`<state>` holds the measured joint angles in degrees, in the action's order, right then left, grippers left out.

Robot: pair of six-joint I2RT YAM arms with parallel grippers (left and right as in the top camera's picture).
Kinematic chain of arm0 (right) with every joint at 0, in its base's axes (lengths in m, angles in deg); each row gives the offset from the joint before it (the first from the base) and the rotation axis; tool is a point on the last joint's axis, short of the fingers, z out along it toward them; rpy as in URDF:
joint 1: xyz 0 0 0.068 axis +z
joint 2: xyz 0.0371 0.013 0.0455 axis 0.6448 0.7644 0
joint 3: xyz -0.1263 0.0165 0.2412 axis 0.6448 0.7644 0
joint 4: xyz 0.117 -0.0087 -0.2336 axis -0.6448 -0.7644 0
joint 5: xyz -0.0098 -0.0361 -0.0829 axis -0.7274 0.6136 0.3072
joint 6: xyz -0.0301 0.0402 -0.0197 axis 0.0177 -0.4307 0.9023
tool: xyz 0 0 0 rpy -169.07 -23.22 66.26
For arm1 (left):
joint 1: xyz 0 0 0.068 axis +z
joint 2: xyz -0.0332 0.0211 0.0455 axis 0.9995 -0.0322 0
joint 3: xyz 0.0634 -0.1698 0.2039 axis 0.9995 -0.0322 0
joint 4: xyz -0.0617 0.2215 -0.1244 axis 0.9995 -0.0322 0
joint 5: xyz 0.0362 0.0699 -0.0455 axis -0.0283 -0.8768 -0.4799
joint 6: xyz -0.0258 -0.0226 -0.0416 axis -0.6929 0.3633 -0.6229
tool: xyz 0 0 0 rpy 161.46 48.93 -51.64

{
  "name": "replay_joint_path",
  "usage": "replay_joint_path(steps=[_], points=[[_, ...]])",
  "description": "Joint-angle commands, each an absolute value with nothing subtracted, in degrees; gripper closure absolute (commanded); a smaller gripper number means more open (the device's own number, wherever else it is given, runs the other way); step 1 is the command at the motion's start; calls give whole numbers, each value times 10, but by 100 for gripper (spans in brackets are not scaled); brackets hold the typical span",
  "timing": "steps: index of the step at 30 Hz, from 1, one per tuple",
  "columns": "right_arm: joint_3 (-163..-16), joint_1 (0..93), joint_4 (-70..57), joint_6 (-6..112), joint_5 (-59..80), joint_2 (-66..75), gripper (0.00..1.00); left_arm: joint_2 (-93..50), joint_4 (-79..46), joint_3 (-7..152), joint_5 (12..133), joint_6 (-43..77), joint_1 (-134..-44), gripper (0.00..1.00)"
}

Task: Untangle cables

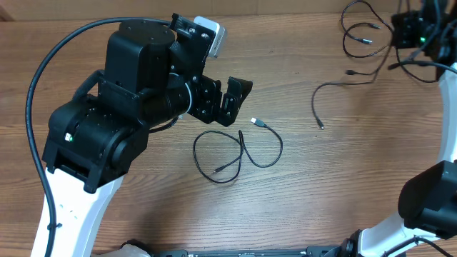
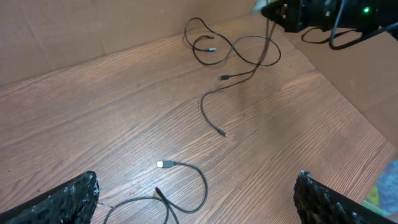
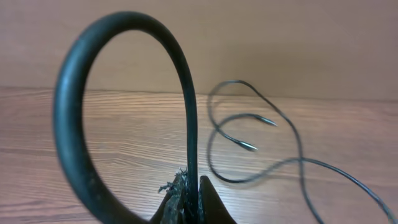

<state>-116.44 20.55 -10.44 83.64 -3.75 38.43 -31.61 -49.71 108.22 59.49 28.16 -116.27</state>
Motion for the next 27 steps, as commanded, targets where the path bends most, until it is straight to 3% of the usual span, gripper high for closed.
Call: replay_joint_path(steps=[1,27], points=[[-1175,183,-104,838,-41,400,96,-311,-495,1080,592,290,-1163,0],[-1175,78,-109,838,1,493,96,-312,-495,1080,592,290,-1163,0]])
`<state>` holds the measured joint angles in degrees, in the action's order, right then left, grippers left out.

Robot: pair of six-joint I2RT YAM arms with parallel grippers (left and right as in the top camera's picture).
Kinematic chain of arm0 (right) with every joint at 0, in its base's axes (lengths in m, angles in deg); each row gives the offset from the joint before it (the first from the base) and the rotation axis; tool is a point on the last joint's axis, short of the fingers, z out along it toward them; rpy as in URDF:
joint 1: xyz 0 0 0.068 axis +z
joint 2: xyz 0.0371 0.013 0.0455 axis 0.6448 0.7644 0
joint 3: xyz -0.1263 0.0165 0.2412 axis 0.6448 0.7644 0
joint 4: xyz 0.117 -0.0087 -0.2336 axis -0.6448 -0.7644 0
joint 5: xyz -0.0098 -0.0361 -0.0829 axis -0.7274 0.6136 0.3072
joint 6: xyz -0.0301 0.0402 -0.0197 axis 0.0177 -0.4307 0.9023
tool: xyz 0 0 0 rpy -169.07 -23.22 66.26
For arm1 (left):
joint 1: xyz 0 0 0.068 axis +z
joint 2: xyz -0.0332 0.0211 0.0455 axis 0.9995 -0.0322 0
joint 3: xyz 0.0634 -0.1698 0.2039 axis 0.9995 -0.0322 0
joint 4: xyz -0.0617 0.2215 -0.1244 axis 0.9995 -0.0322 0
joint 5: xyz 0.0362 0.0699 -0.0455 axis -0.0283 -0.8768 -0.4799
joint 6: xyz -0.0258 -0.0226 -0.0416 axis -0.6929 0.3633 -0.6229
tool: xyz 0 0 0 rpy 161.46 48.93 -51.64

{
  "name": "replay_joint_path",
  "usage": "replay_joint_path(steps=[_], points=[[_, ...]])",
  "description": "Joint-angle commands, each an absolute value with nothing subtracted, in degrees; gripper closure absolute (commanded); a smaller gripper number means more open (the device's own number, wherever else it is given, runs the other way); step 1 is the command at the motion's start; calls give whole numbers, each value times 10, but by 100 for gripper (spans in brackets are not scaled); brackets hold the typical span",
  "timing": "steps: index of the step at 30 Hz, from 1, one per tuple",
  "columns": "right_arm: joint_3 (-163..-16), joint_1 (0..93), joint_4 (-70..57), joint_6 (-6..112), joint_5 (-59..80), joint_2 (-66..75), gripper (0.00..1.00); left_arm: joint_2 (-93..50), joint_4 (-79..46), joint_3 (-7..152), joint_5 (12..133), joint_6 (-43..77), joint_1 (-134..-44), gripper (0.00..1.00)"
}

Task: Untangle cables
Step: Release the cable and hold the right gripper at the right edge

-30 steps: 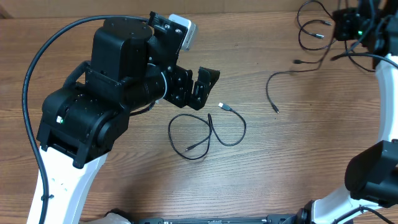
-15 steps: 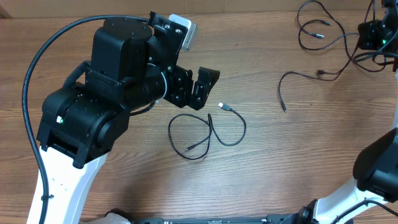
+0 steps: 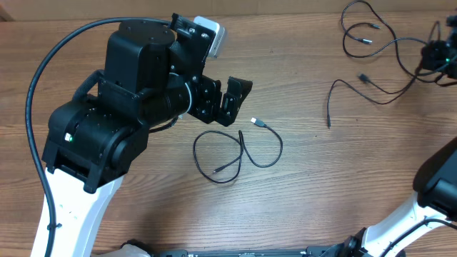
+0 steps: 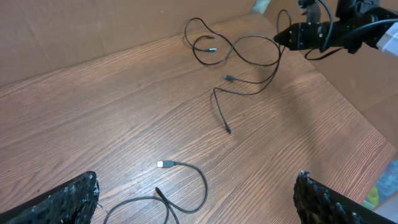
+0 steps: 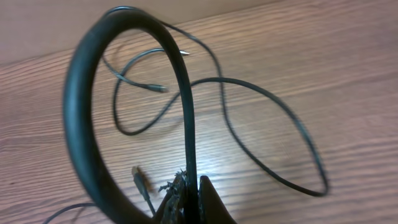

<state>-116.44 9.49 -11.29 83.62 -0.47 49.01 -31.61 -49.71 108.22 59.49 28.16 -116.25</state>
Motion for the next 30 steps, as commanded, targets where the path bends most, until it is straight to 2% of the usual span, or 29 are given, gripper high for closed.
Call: replay_joint_path(steps=[1,6,7,8,11,12,14,16,19,22,25,30], points=[[-1175,72,-108,838,1,493,96,-312,-495,1080,592,290,-1163,0],[-1175,46,-103,838,1,494,96,-312,-495,1080,592,290,-1163,1],[-1175,42,-103,838,1,495,92,-312,-495,1080,592,290,-1163,1],[-1175,38,-103,838,1,496,84,-312,-495,1080,592,290,-1163,0],[-1175,29,-104,838,1,501,81,-312,-495,1080,592,290,-1163,0],[-1175,27,-104,838,1,503,75,-312,-495,1080,592,290,-1163,0],[-1175,25,-104,838,1,508,55,-312,-495,1080,592,290,-1163,0],[-1175,25,-104,838,0,511,47,-312,-495,1080,592,290,-1163,0],[-1175,25,-104,838,1,514,21,-312,-495,1080,592,290,-1163,0],[-1175,25,-104,838,1,515,8,-312,-495,1080,592,290,-1163,0],[-1175,25,-104,838,1,516,0,-312,-495,1080,592,290,-1163,1],[-1175,25,-105,834,1,516,0,-312,-495,1080,592,290,-1163,0]])
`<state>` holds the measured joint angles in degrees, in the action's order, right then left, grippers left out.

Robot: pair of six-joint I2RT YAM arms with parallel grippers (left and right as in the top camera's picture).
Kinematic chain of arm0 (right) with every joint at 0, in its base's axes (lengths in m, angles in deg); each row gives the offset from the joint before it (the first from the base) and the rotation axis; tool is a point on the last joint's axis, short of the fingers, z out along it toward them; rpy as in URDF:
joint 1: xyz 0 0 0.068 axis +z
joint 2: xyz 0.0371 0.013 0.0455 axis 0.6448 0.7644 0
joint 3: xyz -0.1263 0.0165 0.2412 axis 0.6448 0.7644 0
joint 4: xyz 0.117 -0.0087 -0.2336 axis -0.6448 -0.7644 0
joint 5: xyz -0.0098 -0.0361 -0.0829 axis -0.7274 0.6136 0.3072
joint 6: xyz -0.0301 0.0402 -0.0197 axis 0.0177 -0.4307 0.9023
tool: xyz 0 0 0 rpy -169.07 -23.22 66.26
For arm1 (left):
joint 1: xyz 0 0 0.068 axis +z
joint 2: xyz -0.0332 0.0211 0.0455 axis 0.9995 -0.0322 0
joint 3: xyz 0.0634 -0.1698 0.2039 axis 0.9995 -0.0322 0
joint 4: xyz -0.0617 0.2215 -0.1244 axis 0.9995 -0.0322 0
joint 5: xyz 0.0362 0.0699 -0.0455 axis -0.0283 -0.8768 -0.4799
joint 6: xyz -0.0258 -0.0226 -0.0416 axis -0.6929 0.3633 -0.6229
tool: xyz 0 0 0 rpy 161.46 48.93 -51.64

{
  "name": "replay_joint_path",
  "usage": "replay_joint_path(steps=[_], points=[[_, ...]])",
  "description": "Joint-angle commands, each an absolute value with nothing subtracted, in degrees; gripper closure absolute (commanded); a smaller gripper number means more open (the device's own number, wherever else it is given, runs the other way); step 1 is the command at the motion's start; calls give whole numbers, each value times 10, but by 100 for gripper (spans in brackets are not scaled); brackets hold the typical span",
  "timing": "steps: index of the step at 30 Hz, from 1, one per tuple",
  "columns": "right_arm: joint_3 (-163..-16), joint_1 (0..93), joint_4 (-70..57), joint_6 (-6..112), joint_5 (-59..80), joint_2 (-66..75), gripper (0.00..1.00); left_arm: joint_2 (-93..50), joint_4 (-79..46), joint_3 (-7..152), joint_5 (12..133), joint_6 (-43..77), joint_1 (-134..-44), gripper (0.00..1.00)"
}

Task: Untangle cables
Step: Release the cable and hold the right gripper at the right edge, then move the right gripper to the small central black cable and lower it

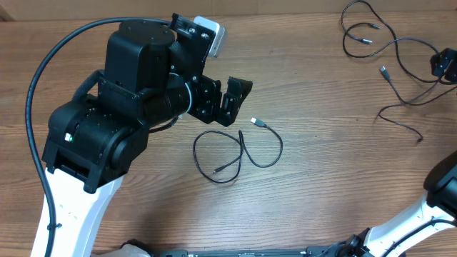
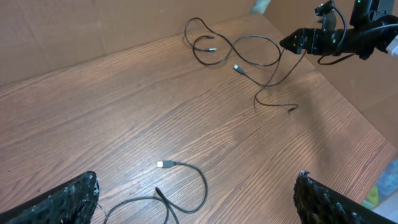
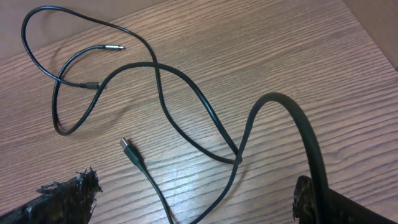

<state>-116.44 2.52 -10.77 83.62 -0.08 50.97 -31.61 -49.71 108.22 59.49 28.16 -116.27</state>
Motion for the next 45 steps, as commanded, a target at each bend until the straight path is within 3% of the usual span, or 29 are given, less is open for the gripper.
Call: replay_joint_path(steps=[1,8,18,30,45], points=[[-1175,25,-105,831,6,516,0,-312,-495,1080,592,290,-1163,0],[-1175,22,-125,828,35,516,0,-312,-495,1080,592,290,-1163,0],[-1176,-36,-128,687,35,506,0,-312,-495,1080,592,290,-1163,0],[-1176,-102,-142,686,31,459,0,-312,-495,1080,592,290,-1163,0],[-1176,-45,-151,722,-210,433,0,-312,-495,1080,592,290,-1163,0]])
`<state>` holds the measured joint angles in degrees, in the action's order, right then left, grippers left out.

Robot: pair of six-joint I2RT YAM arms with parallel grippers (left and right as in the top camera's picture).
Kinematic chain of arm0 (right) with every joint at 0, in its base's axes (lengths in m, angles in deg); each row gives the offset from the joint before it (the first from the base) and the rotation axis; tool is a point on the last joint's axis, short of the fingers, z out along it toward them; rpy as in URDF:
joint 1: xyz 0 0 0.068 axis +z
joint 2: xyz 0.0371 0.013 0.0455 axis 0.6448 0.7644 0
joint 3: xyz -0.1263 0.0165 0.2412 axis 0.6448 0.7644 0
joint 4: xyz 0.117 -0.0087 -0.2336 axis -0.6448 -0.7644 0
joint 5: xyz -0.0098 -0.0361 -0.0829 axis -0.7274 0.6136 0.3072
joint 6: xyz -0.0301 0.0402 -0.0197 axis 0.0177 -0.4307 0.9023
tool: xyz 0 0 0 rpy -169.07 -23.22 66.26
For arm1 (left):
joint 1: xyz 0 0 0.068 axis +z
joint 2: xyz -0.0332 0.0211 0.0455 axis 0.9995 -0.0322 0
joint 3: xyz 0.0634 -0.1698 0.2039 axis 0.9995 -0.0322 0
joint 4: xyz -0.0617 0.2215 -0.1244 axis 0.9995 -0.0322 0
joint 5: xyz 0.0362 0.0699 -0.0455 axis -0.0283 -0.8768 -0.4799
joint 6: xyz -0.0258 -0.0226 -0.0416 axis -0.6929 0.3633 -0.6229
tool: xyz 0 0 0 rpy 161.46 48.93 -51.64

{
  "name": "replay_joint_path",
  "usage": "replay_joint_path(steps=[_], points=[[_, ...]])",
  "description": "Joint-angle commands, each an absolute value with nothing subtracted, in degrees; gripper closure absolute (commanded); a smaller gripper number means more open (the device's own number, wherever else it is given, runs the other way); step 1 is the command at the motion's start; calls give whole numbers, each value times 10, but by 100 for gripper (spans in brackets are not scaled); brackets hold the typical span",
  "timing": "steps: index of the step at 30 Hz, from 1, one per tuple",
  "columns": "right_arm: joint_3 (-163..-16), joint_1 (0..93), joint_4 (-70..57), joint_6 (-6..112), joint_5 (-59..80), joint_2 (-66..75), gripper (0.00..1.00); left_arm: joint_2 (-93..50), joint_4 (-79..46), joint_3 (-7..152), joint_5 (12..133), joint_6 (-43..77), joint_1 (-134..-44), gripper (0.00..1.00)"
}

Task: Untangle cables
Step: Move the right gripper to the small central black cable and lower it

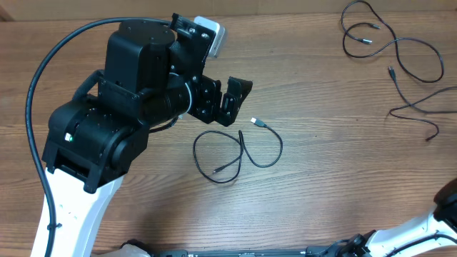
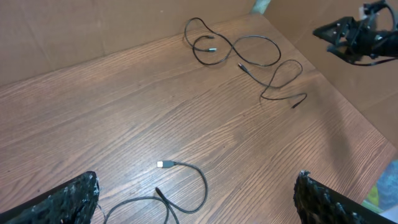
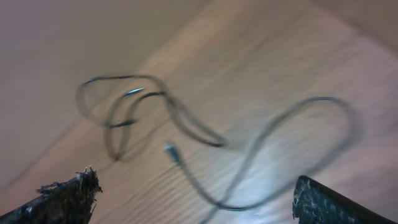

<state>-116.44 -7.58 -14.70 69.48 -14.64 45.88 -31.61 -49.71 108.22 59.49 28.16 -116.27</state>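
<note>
Three thin black cables lie on the wooden table (image 1: 335, 185). One with a white USB plug (image 2: 165, 164) is coiled at the centre (image 1: 239, 153), just under my left gripper (image 2: 196, 202), which is open and empty. At the far right corner lies a looped cable (image 1: 360, 32), and another cable (image 1: 414, 96) crosses its right side, its end trailing to the table's right edge. My right gripper (image 3: 199, 205) is open and empty, raised above these two cables (image 3: 186, 130), which look blurred. In the left wrist view it (image 2: 351, 34) hangs beyond the table's right edge.
The bulky left arm (image 1: 121, 107) covers the left third of the table. The right arm's base (image 1: 446, 210) shows at the lower right corner. A brown wall (image 2: 93, 25) rises behind the table's far edge.
My right gripper, open low beside the right-hand cable before, now sits higher and farther right, out of the overhead view. The cable's end lies slightly nearer the right edge. The left arm is unchanged.
My right gripper was shut on a cable at the far right, the cable's free end near the table's middle. A moment later that end lay farther right. Then the gripper stood open with the cable near the right edge, and now it is raised clear.
</note>
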Motion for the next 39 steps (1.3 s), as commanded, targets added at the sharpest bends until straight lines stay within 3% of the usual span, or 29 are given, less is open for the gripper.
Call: replay_joint_path(steps=[1,12,16,23,33,39], points=[[-1176,-35,-156,731,-211,433,0,-312,-495,1080,592,290,-1163,0],[-1176,119,-247,890,-210,434,0,-312,-495,1080,592,290,-1163,1],[-1176,183,-277,897,-210,434,0,-312,-495,1080,592,290,-1163,0],[-1176,301,-299,811,-231,434,0,-312,-495,1080,592,290,-1163,0],[-1175,444,-362,798,-192,445,0,-312,-495,1080,592,290,-1163,0],[-1127,515,-369,692,-145,448,0,-312,-495,1080,592,290,-1163,0]])
